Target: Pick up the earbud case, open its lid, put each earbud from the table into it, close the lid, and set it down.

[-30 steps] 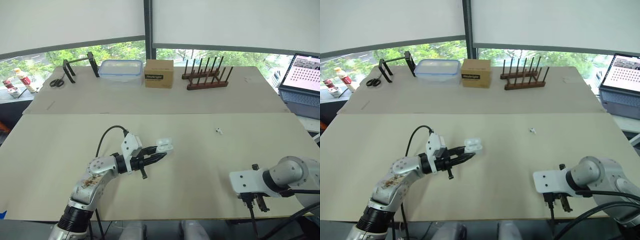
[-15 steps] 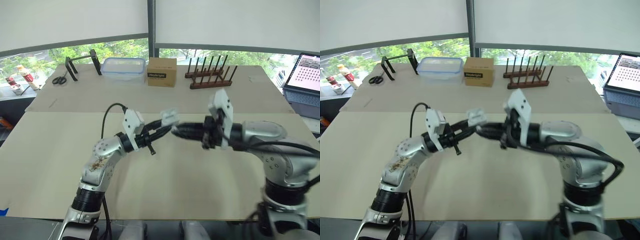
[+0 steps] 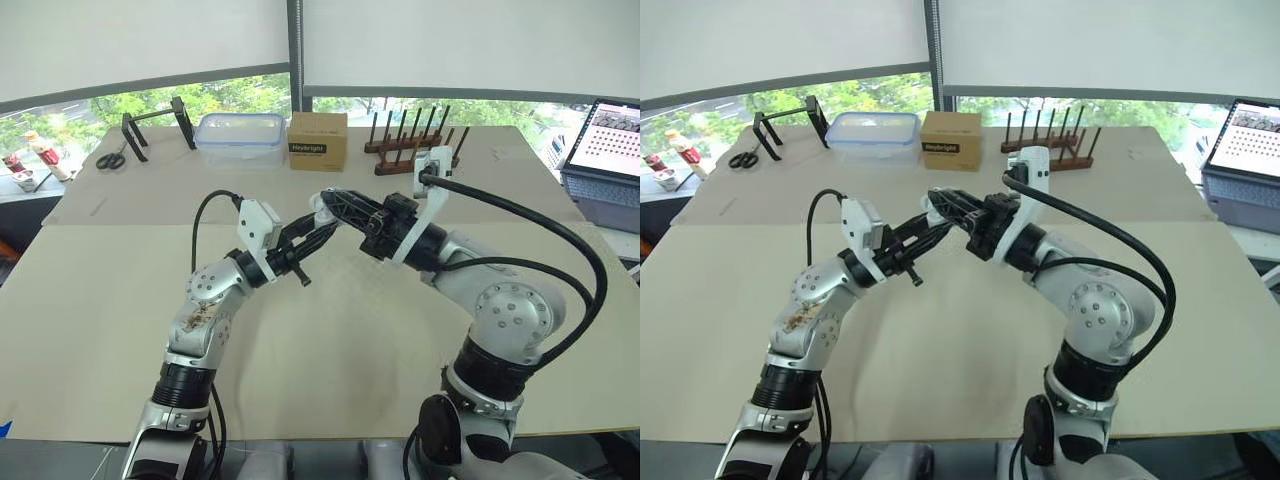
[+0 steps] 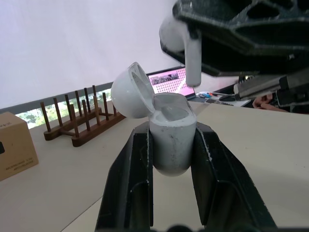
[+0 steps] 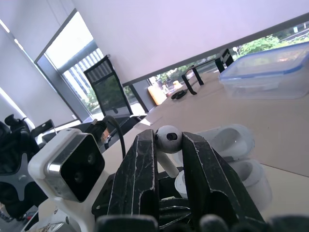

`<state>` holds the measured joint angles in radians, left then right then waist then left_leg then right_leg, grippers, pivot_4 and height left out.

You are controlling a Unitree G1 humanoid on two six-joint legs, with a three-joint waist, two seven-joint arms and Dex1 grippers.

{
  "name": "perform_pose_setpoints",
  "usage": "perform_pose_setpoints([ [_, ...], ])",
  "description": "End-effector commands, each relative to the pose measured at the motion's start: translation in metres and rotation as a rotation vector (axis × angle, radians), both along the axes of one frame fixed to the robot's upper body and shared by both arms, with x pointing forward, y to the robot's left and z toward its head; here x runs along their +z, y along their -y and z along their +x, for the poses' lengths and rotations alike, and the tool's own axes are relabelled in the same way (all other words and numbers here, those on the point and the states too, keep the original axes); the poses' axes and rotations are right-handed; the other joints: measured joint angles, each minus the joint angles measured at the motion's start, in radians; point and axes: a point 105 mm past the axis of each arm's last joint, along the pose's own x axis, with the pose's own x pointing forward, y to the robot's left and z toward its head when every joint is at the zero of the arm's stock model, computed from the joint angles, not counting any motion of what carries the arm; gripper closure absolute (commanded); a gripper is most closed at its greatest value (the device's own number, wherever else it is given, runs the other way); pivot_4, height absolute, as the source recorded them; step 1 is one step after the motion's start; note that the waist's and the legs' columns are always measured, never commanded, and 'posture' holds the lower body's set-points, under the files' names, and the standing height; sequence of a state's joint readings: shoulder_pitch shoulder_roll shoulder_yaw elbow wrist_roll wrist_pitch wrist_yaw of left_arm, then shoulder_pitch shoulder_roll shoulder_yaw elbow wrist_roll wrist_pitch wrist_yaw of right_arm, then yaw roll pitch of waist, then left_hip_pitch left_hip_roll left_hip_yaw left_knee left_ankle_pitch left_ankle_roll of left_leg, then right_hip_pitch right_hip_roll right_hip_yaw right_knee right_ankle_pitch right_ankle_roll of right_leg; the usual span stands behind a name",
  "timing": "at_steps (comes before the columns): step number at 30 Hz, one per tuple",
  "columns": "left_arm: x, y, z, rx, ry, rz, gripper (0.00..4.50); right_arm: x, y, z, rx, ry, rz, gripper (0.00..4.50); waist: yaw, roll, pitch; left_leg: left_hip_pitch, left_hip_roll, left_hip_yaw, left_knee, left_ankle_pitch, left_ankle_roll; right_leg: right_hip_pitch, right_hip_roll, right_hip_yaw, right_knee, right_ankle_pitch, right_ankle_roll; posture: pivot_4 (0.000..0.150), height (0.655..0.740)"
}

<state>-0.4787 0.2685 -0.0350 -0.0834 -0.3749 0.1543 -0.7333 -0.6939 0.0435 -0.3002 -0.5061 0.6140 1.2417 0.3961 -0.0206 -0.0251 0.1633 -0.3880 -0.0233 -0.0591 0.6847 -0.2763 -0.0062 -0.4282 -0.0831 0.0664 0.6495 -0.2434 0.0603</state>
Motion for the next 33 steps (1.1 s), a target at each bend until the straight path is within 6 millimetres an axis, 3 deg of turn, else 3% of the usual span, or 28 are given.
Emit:
perform_pose_setpoints([
  [1,0.019,0.003,-0.007,-0.007,0.075,-0.019,3.94,0.005,-0.003,-0.002,-0.011,0.054,0.013,4.14,-0.001,0.000,0.000,0.000,0.000,0.000,0.000,0.000,0.000,0.000,0.000,0.000,0.000,0.000,0.000,0.150,0.7400],
  [24,0.020,0.003,-0.006,0.020,0.110,-0.004,3.94,-0.031,-0.013,0.002,-0.090,0.043,-0.120,4.14,-0.014,0.000,0.000,0.000,0.001,0.000,0.000,0.000,0.000,0.000,0.001,0.000,-0.001,0.000,0.000,0.150,0.7400],
  [26,0.020,0.004,-0.007,0.019,0.113,-0.001,3.94,-0.032,-0.008,0.006,-0.141,0.058,-0.144,3.10,-0.016,0.000,0.000,0.000,0.001,0.000,-0.001,0.000,0.000,0.000,0.001,0.000,-0.001,0.000,0.000,0.150,0.7400],
  [33,0.015,0.001,-0.007,0.029,0.101,0.013,3.94,-0.026,0.009,0.010,-0.226,0.100,-0.166,0.76,-0.016,0.000,0.000,0.000,0.001,0.000,-0.001,0.000,0.000,0.001,0.001,0.000,-0.001,0.000,0.000,0.150,0.7400],
])
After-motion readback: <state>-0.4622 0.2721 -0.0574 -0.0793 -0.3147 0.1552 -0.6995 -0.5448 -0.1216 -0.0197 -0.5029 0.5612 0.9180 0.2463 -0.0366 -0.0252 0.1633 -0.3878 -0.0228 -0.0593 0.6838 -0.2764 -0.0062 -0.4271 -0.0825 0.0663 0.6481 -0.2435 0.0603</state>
